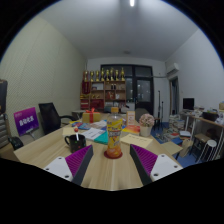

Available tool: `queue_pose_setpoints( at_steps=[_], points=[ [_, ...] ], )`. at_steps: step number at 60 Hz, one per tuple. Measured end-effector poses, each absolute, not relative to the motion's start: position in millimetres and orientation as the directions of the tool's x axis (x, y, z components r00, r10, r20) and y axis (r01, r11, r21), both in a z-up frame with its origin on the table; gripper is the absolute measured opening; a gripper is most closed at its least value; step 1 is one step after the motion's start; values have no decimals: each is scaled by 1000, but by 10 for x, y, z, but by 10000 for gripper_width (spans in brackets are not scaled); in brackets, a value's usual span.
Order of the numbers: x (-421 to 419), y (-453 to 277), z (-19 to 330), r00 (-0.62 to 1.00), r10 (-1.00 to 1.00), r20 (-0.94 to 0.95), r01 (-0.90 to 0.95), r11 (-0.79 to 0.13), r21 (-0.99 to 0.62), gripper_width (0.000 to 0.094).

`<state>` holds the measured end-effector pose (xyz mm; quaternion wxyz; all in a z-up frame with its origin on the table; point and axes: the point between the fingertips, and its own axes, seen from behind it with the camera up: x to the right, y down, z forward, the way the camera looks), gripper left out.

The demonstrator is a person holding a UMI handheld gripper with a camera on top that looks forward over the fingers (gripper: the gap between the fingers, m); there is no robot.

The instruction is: Pour water

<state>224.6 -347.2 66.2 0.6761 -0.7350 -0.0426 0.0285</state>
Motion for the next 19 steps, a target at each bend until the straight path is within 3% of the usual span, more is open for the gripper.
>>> queue_pose_setpoints(
  at_steps=[19],
  points=[
    [2338, -4368, 629, 997, 79, -16, -6, -122, -993, 834]
  ],
)
